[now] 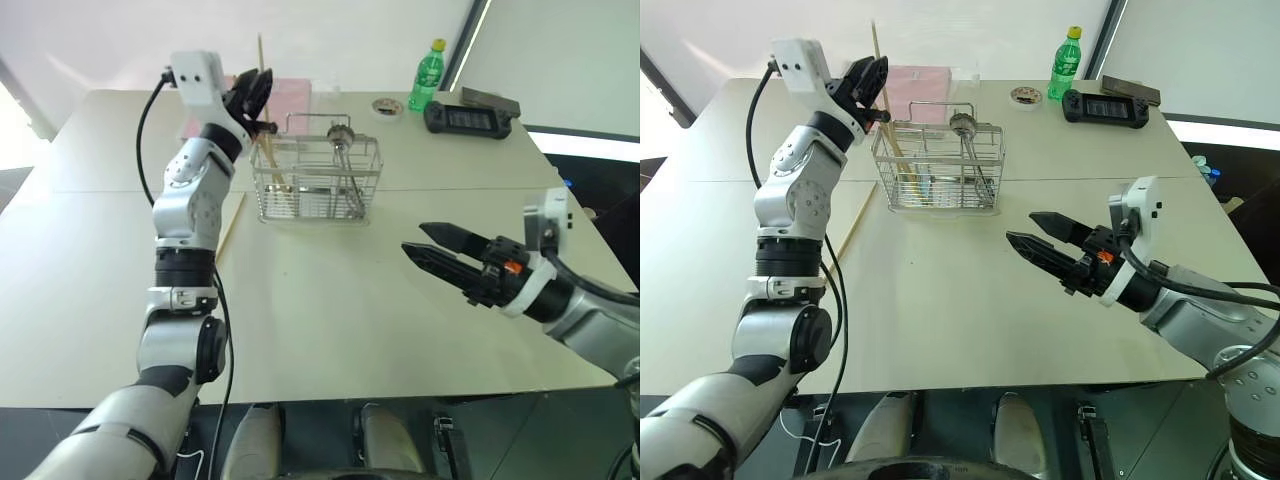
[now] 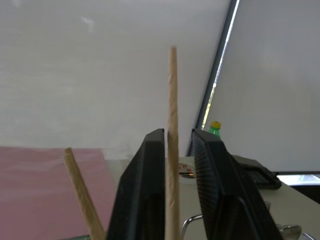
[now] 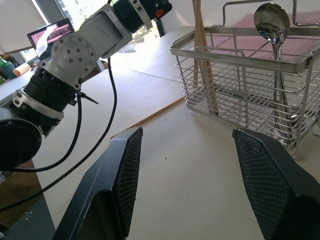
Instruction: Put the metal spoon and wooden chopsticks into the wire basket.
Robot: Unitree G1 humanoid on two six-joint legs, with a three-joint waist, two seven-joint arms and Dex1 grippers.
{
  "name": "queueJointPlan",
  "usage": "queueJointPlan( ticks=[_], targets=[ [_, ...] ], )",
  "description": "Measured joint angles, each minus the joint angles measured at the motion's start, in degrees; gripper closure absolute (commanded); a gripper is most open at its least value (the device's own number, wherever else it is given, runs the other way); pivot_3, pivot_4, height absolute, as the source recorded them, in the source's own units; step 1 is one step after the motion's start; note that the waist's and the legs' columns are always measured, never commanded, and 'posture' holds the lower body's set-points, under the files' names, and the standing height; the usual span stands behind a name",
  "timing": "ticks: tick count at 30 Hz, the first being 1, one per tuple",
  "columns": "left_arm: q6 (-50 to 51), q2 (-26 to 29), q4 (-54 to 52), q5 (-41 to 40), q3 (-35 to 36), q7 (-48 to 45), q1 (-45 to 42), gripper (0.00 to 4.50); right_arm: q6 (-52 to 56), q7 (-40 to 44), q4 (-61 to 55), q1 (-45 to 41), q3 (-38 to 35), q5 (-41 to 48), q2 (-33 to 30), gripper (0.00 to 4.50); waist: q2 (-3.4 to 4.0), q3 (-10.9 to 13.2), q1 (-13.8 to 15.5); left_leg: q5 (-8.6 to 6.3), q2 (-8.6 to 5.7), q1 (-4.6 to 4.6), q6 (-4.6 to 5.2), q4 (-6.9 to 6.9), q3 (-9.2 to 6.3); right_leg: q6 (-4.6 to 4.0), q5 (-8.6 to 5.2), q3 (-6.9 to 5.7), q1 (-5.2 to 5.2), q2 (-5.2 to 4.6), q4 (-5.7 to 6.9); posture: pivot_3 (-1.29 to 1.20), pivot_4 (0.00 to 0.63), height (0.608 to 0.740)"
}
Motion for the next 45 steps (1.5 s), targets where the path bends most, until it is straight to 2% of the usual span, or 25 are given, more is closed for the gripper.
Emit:
queueJointPlan(
  ticks=[3, 4, 8, 10, 12, 16, 19, 21, 24, 31, 38, 45],
  targets=[
    [5.59, -0.20, -4.60, -4.09, 0.45, -0.66, 1.73, 0.79, 0.00, -0.14, 0.42, -1.01, 0.23, 0.52, -0.16, 1.54, 0.00, 0.00, 0.08, 0.00, 0.00, -0.01, 0.00, 0.00, 0.00, 0.00, 0.00, 0.00, 0.01, 0.00, -0.01, 0.00, 0.150, 0.721],
    [8.41, -0.18, -6.73, -6.51, 0.68, -1.20, 2.15, 0.16, 0.00, -0.14, 0.75, -1.39, 0.28, 0.56, -0.22, 1.54, 0.00, 0.00, 0.06, 0.00, 0.00, -0.01, 0.00, 0.00, -0.01, 0.00, 0.00, 0.00, 0.01, 0.00, -0.01, 0.00, 0.150, 0.721],
    [23.27, 5.00, -16.06, -20.70, 4.25, -4.01, 3.67, 0.06, 0.04, 0.17, 1.93, -2.33, 0.71, 0.57, -0.76, 1.54, 0.10, 0.04, -0.54, 0.00, 0.01, 0.02, 0.01, -0.01, -0.02, -0.01, -0.01, 0.00, -0.03, 0.01, 0.04, 0.00, 0.150, 0.721],
    [29.33, 12.41, -17.30, -26.55, 9.16, -4.11, 3.61, 0.06, 0.04, 0.81, 2.74, -2.12, 0.61, 0.55, -0.93, 1.54, 0.18, 0.06, -1.20, -0.01, 0.05, 0.07, 0.02, -0.07, -0.02, -0.03, -0.02, 0.02, -0.08, 0.05, 0.12, 0.00, 0.150, 0.721],
    [31.78, 17.44, -17.12, -28.82, 13.38, -3.98, 3.12, 0.06, 0.05, 1.23, 3.44, -1.92, 0.53, 0.50, -0.96, 1.54, 0.23, 0.04, -1.05, -0.01, 0.05, 0.08, 0.03, -0.07, -0.02, -0.04, -0.03, 0.02, -0.06, 0.06, 0.14, 0.00, 0.150, 0.721],
    [33.24, 28.62, -11.84, -25.89, 13.46, -5.19, 1.72, 0.06, 0.05, 2.40, 3.53, -1.92, 0.65, 0.34, -0.97, 1.54, 0.21, 0.04, 0.01, -0.01, 0.04, 0.06, 0.02, -0.03, -0.01, -0.10, -0.05, 0.02, 0.02, 0.05, -0.03, 0.00, 0.150, 0.721],
    [33.71, 35.47, -6.84, -18.54, 7.41, -6.76, 2.46, 0.06, 0.04, 2.98, 3.71, -2.00, 0.76, 0.20, -0.97, 1.54, 0.21, 0.03, 0.49, -0.02, 0.03, 0.06, 0.01, -0.03, 0.00, -0.25, -0.11, 0.02, 0.03, 0.04, -0.06, 0.00, 0.150, 0.721],
    [35.33, 38.28, -2.86, -12.43, -0.30, -8.36, 3.72, 0.06, 0.04, 3.44, 4.46, -2.19, 1.23, -0.28, -0.95, 1.54, 0.24, 0.03, 0.88, -0.02, 0.03, 0.06, 0.01, -0.05, 0.01, -0.31, -0.11, 0.02, 0.00, 0.04, -0.06, 0.00, 0.150, 0.721],
    [39.97, 38.38, 4.04, -6.69, -8.89, -10.16, 3.88, 0.06, 0.03, 3.97, 5.23, -2.44, 2.13, -1.00, -0.83, 1.54, 0.18, 0.06, 1.09, -0.02, 0.04, -0.11, 0.01, -0.05, 0.00, -0.32, -0.11, 0.02, -0.17, 0.04, -0.05, 0.00, 0.150, 0.721],
    [43.80, 33.89, 13.04, 0.66, -18.00, -14.74, -3.26, 0.06, -0.41, 4.49, 5.51, -2.12, 2.88, -2.44, 0.27, 1.54, 0.13, 0.06, 1.00, -0.01, 0.04, -0.42, 0.01, -0.07, 0.00, -0.09, 0.01, 0.01, -0.48, 0.04, -0.02, 0.00, 0.150, 0.721],
    [39.80, 26.58, 22.26, 7.07, -22.54, -19.04, -8.02, 0.06, -0.86, 4.59, 5.30, -0.67, 3.33, -3.87, 1.59, 1.54, 0.13, 0.05, 0.75, 0.00, 0.04, -0.41, 0.02, -0.06, 0.00, -0.08, 0.01, 0.01, -0.51, 0.05, 0.03, 0.00, 0.150, 0.721],
    [34.85, 20.45, 35.52, 12.47, -23.61, -20.26, -12.83, 0.06, -1.38, 4.90, 4.64, 1.20, 2.85, -4.25, 1.65, 1.54, 0.13, 0.06, 0.79, 0.00, 0.04, -0.43, 0.02, -0.06, 0.00, -0.06, 0.02, 0.01, -0.52, 0.05, 0.03, 0.00, 0.150, 0.721]
  ],
)
